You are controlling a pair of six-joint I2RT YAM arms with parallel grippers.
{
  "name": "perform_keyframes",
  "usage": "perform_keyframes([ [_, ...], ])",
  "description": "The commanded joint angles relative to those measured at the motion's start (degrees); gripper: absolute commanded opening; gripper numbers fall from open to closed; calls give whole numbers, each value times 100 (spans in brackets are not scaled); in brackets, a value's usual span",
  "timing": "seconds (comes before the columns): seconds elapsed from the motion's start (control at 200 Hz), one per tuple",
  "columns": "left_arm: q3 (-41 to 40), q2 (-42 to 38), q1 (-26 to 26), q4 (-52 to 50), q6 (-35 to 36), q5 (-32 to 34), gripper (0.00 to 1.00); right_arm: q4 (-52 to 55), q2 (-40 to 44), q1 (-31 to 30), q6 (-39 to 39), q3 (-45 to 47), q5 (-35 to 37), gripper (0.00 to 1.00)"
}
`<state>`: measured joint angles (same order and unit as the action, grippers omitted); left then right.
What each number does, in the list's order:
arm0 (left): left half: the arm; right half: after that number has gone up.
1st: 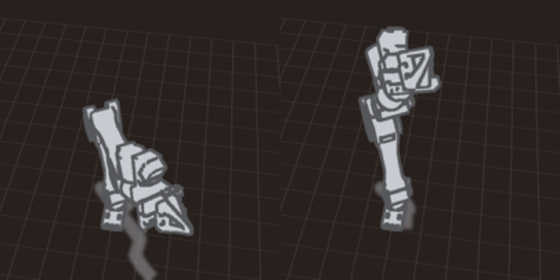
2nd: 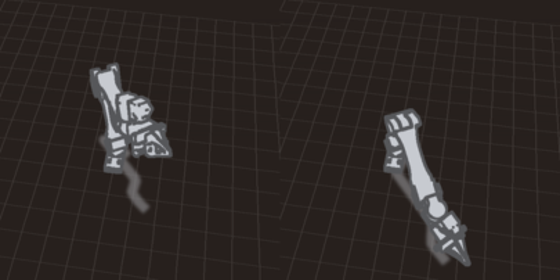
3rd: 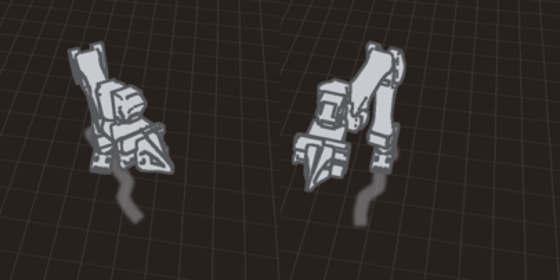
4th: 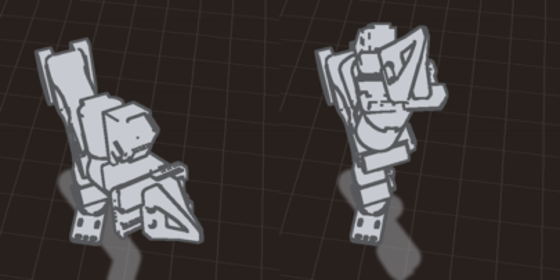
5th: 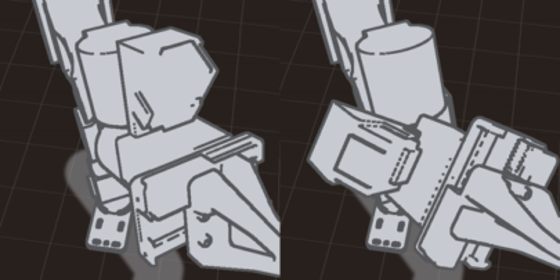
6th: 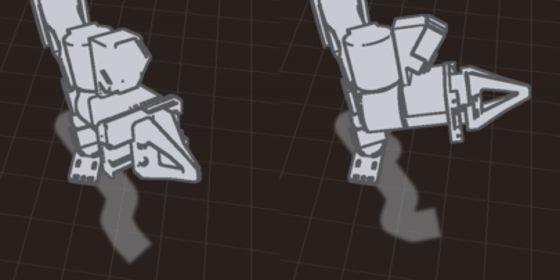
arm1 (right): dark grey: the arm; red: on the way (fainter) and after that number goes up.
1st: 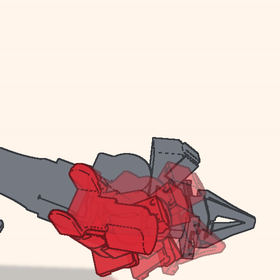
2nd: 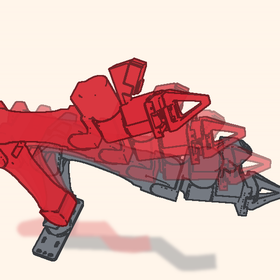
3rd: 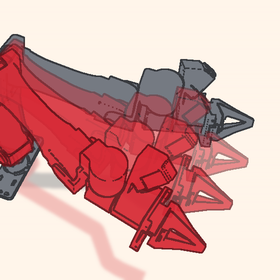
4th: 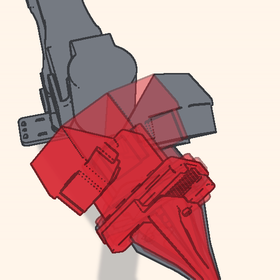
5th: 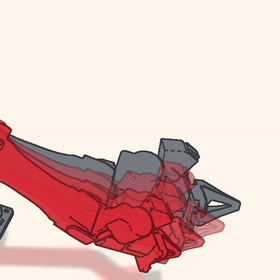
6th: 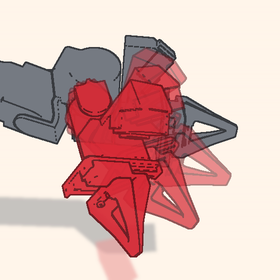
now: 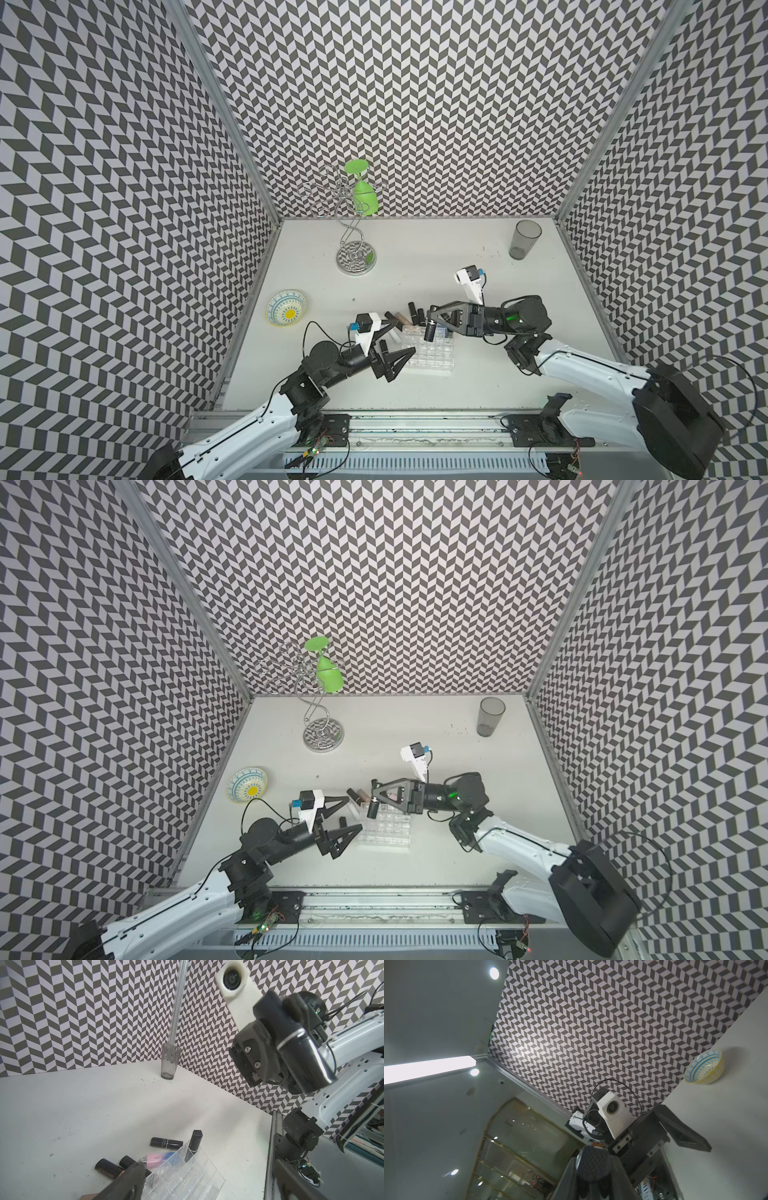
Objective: Arrange the lipsticks in the organizer
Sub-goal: Place the lipstick in the storage box.
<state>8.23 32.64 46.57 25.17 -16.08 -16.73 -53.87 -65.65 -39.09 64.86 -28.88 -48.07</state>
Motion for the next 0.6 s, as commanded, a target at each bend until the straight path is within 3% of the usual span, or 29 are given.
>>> perform_keyframes([
  [0.0,-49,40,-23,75,87,46,100,2865,665,-289,-2484,-599,1529,0],
  [0.065,-63,59,-22,104,88,71,100,4054,1049,-1014,-3977,-870,3644,0],
  [0.13,-82,74,-24,167,103,120,100,3917,1319,-1521,-4742,-552,4757,0],
  [0.28,-181,201,-17,443,195,340,100,2935,1508,-2029,-5834,383,5710,0],
  [0.446,-78,506,-24,509,401,674,100,2234,1406,-2095,-6182,1207,6288,0],
  [0.596,-49,702,-20,659,543,853,99,1968,1600,-2100,-6420,1552,6297,0],
])
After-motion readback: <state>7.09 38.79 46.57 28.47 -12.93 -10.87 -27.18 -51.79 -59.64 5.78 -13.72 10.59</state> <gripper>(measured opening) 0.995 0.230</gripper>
